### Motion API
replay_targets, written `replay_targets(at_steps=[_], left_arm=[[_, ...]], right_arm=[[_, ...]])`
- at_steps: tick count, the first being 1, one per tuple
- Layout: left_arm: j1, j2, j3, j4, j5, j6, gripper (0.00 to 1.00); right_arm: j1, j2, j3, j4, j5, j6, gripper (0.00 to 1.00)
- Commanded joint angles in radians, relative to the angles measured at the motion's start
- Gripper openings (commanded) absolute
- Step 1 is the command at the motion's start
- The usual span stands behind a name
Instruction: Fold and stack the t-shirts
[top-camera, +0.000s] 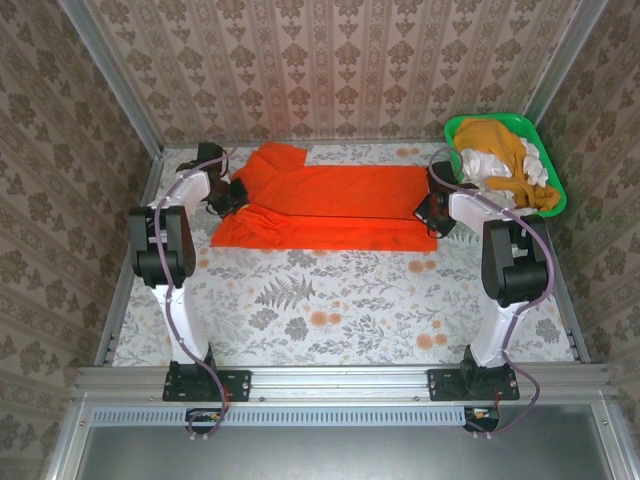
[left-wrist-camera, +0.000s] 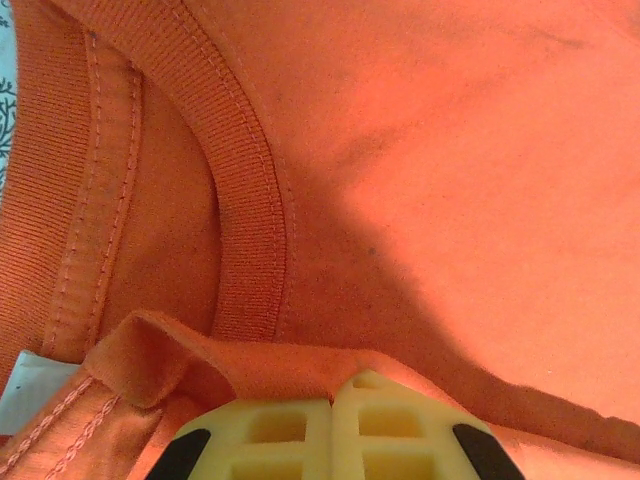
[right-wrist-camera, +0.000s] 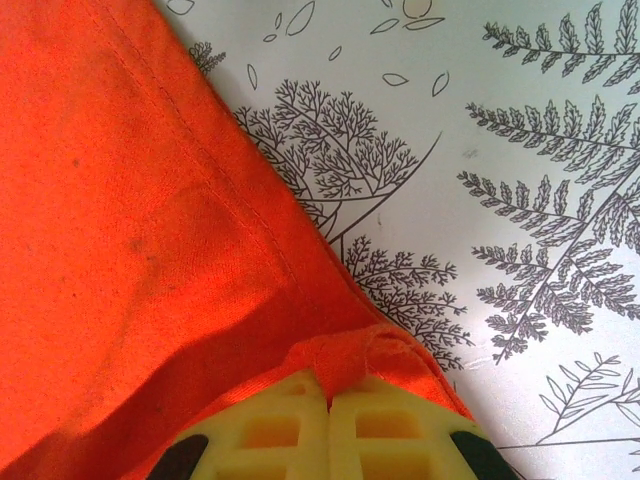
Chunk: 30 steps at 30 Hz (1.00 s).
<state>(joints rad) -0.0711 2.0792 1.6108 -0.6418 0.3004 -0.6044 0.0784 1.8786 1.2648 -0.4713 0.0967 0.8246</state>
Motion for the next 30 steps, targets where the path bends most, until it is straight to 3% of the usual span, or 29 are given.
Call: replay_targets(at_steps=[1,2,4,7,11,15,23,30], left_arm=[[0.001,0.018,0.020,0.013,0.015,0.023,0.08],[0.001,0.018,0.018,0.025,0.031,0.021,0.14],[0.001,0.007,-0.001,0.066,0.066,0.013,0.39],[0.001,-0.029,-0.026,0.088,0.069,0.012,0.63],[-0.001,-0.128,-0.094,0.118,0.025,0.012,0.80],[-0.031,-0.235,-0.175,0.161,-0.038,-0.001,0.99],[-0.115,-0.196,-0.257,0.254,-0.006,-0.044,1.00],[-0.066,-0.198,-0.383,0.331,-0.010,-0.031,1.00]], right_arm=[[-0.009,0.004,0.029,0.016,-0.020,-0.026,0.09],[-0.009,-0.005,0.024,0.037,-0.037,-0.037,0.20],[-0.008,-0.037,0.001,0.081,-0.071,-0.055,0.42],[0.000,-0.112,-0.045,0.132,-0.088,-0.098,0.63],[0.025,-0.209,-0.099,0.153,-0.073,-0.166,0.77],[0.066,-0.249,-0.160,0.196,-0.079,-0.218,0.81],[0.124,-0.129,-0.153,0.209,-0.133,-0.197,0.81],[0.097,-0.051,-0.130,0.140,-0.108,-0.189,0.80]])
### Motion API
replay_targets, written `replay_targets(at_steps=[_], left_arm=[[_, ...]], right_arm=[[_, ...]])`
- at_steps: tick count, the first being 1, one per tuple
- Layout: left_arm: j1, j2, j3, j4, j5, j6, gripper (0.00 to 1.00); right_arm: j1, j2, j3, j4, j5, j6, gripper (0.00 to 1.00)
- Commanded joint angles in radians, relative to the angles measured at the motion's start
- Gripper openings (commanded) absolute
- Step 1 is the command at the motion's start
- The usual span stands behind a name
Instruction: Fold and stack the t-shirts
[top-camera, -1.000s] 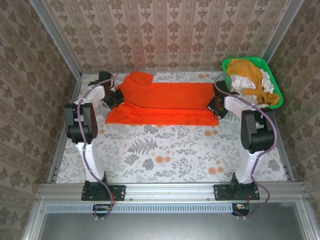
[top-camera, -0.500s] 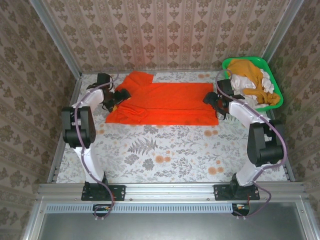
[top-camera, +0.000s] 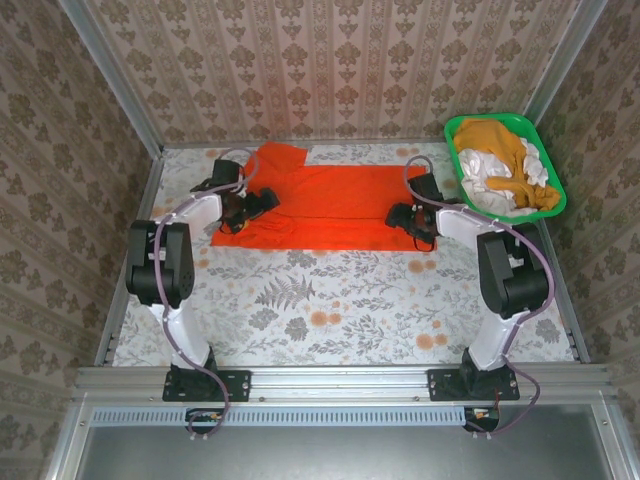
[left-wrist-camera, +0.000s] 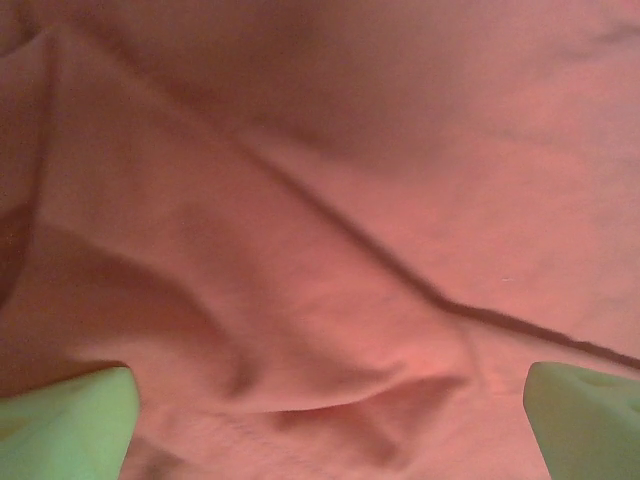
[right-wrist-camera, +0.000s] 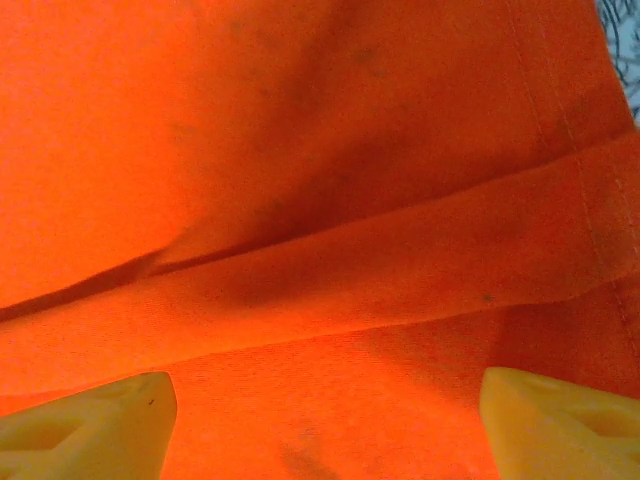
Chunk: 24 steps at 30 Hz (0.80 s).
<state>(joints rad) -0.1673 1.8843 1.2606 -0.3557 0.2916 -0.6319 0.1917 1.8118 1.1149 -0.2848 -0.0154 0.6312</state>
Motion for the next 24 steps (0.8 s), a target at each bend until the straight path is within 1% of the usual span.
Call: replay_targets(at_steps=[1,7,12,18,21,24], left_arm=[[0.043,-0.007,-0.051,0.048,0.000,0.002,1.00],[0.111,-0.054,-0.138,0.048,0.008,0.037,1.00],[0.150,-0.093,-0.208,0.049,0.009,0.068,1.00],[0.150,-0.164,-0.298,0.026,0.041,0.066,1.00],[0.147,-0.231,-0.386,0.014,0.049,0.053,1.00],[0.136,-0.324,-0.490,0.012,0.040,0.037,1.00]], right_arm=[[-0.022,0.022,0.019,-0.053,0.005,0.004,0.80],[-0.039,0.029,0.003,-0.090,0.000,0.002,0.79],[-0.040,0.018,-0.038,-0.083,-0.020,0.006,0.79],[-0.040,-0.019,-0.082,-0.099,-0.021,0.008,0.79],[-0.038,-0.064,-0.131,-0.113,-0.021,0.014,0.79],[-0.037,-0.146,-0.221,-0.112,-0.019,0.048,0.78]])
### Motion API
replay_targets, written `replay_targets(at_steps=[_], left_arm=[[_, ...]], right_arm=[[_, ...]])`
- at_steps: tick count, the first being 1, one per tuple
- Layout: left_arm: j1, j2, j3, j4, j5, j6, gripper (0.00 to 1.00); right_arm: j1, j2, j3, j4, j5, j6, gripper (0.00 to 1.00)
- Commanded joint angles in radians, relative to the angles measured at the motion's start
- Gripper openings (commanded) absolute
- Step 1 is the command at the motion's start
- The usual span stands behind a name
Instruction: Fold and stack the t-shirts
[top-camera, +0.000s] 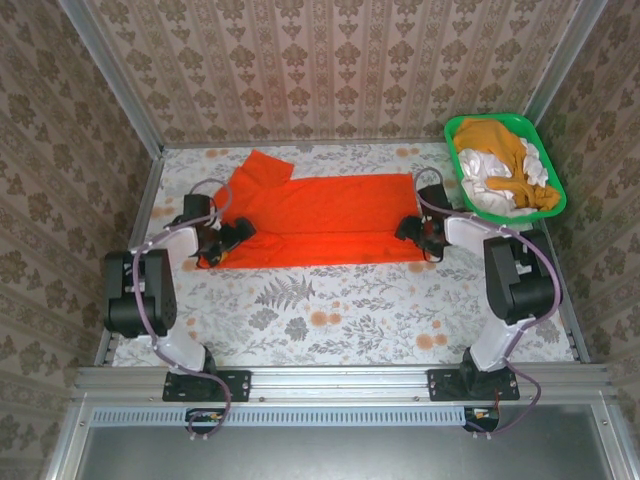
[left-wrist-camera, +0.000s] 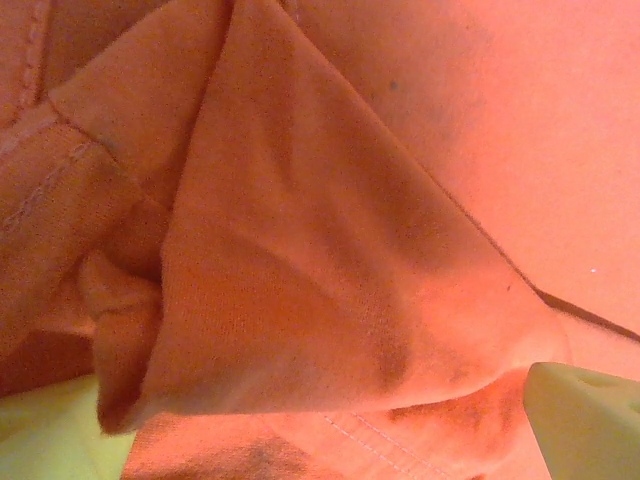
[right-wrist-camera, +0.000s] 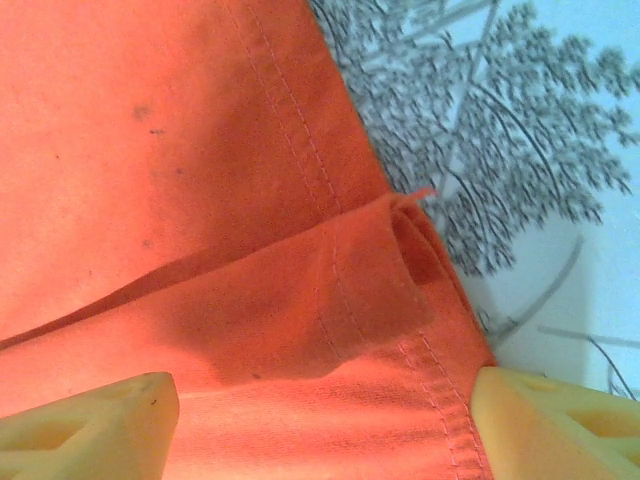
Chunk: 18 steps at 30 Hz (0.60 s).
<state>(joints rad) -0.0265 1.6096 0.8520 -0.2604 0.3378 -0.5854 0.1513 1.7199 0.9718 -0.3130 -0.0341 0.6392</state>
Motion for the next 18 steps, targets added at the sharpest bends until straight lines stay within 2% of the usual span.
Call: replay_targets(at_steps=[1,7,12,15,18], left_arm=[[-0.009,-0.078,-0.113,-0.089,-0.005,-0.017,1.00],[-0.040,-0.303,-0.262,-0.159,-0.030,-0.077,1.00],[-0.054,-0.501,-0.288,-0.257,-0.064,-0.091,1.00],[-0.049,-0.550,-0.219,-0.288,-0.103,-0.025,1.00],[-0.043,-0.542,-0.125,-0.237,-0.108,0.114,1.00]], right_arm=[[0.005,-0.087,-0.113,-0.083,-0.005,0.052,0.77],[0.005,-0.293,-0.304,-0.122,-0.014,0.096,0.76],[0.007,-0.430,-0.350,-0.148,-0.052,0.099,0.76],[0.014,-0.477,-0.307,-0.149,-0.062,0.052,0.76],[0.026,-0.479,-0.239,-0.136,-0.075,-0.013,0.78]])
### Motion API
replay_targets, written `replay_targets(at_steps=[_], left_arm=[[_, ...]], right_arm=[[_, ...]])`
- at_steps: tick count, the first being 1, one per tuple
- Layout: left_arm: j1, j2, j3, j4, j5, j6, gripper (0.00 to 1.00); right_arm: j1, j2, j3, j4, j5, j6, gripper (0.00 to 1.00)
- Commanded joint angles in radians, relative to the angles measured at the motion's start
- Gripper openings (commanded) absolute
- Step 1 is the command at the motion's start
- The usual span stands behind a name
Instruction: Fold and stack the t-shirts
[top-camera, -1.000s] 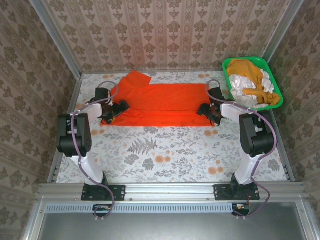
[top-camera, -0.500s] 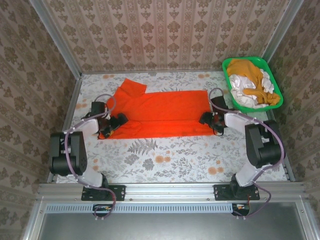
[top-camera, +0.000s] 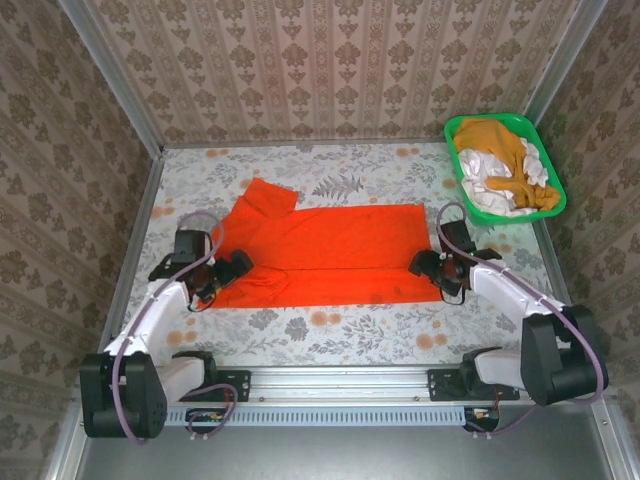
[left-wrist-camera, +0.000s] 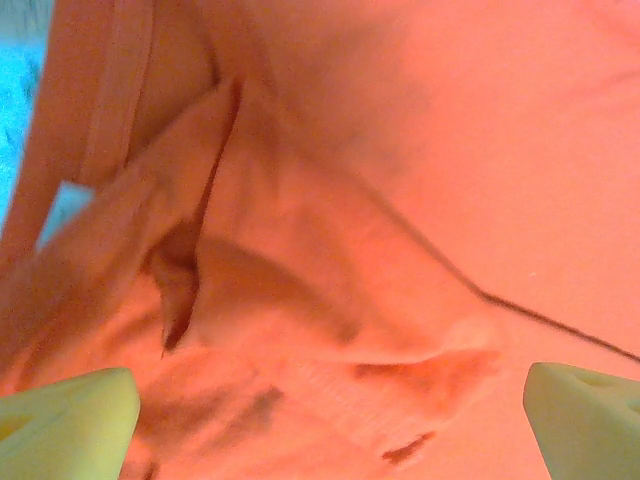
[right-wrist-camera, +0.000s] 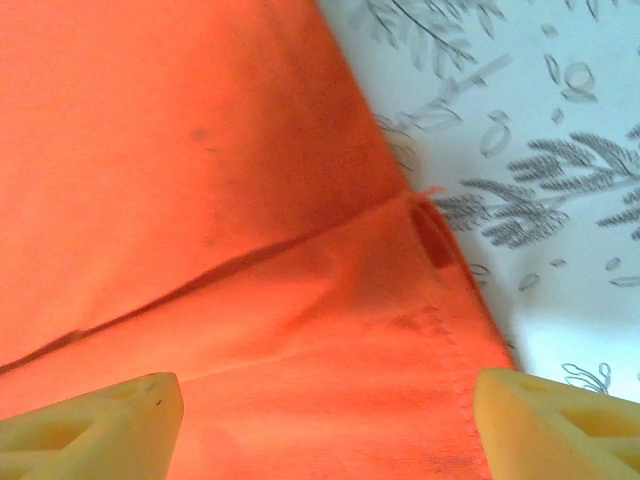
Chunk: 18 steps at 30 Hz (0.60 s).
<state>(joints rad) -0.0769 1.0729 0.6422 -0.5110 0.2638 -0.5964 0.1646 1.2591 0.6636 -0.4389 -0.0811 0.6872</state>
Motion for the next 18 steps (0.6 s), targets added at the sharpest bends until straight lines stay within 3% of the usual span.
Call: replay_targets(at_steps=[1,6,8,11,15,18], left_arm=[[0.012,0.015,0.120,0.032,-0.031,0.180,1.00],[0.018,0.178,0.301,0.120,0.018,0.550,0.99],[0.021,0.253,0.372,0.136,0.021,0.679,0.93],[0.059,0.400,0.512,0.066,0.107,0.826,0.90],[0.102,0.630,0.749,-0.098,0.186,0.924,0.62],[0.116,0.781,0.892,-0.178,0.181,0.959,0.56]], right_arm=[[0.019,-0.010,0.095,-0.004,-0.029,-0.081,0.78],[0.058,0.033,0.169,0.060,-0.057,-0.162,0.79],[0.074,0.047,0.185,0.086,-0.058,-0.176,0.80],[0.095,0.057,0.197,0.108,-0.047,-0.193,0.80],[0.105,0.061,0.192,0.120,-0.033,-0.202,0.80],[0.110,0.062,0.192,0.113,-0.020,-0.205,0.80]])
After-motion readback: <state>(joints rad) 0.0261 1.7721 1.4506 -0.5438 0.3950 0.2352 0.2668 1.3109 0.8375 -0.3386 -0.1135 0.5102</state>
